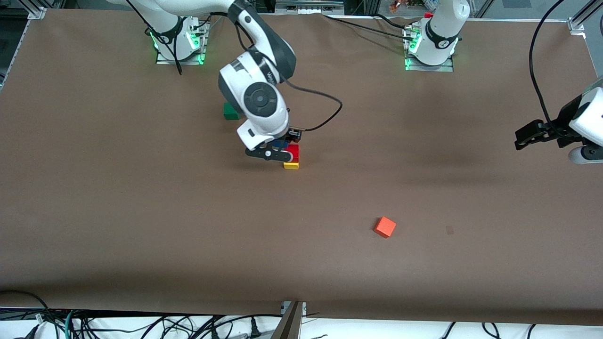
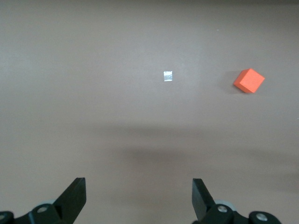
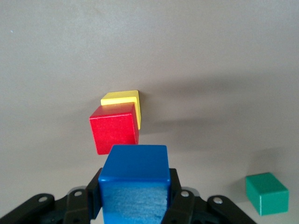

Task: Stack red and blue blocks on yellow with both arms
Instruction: 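Move the blue cube over the red cube with the right gripper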

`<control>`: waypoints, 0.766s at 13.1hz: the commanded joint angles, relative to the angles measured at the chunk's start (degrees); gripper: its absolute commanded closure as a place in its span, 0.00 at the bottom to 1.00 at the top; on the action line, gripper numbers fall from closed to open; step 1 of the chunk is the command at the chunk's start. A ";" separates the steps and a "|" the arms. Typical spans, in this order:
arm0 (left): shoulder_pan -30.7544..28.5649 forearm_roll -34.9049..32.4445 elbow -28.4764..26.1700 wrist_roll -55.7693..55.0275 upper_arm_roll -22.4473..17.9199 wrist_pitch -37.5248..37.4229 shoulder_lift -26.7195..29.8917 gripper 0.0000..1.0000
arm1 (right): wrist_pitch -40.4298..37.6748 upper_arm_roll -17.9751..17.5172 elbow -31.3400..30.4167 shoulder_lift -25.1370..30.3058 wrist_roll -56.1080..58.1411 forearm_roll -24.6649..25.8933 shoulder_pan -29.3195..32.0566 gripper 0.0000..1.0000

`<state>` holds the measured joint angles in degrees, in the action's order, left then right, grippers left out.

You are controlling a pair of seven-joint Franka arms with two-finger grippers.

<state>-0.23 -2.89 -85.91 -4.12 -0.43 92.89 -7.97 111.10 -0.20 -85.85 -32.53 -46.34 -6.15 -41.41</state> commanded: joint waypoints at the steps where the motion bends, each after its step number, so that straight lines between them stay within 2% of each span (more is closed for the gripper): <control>1: -0.56 1.13 -0.49 1.92 -0.45 -0.43 -0.46 0.00 | 1.31 0.38 -0.29 -0.16 2.56 1.67 -0.78 0.63; 10: 0.05 1.05 -0.05 1.93 -0.10 -0.43 -0.64 0.00 | 5.79 0.29 -0.11 -2.36 2.75 1.32 -1.57 0.62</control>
<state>-0.35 -2.89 -86.11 -3.54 -0.50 92.87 -8.84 115.71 -0.01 -85.85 -34.88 -43.98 -5.20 -42.32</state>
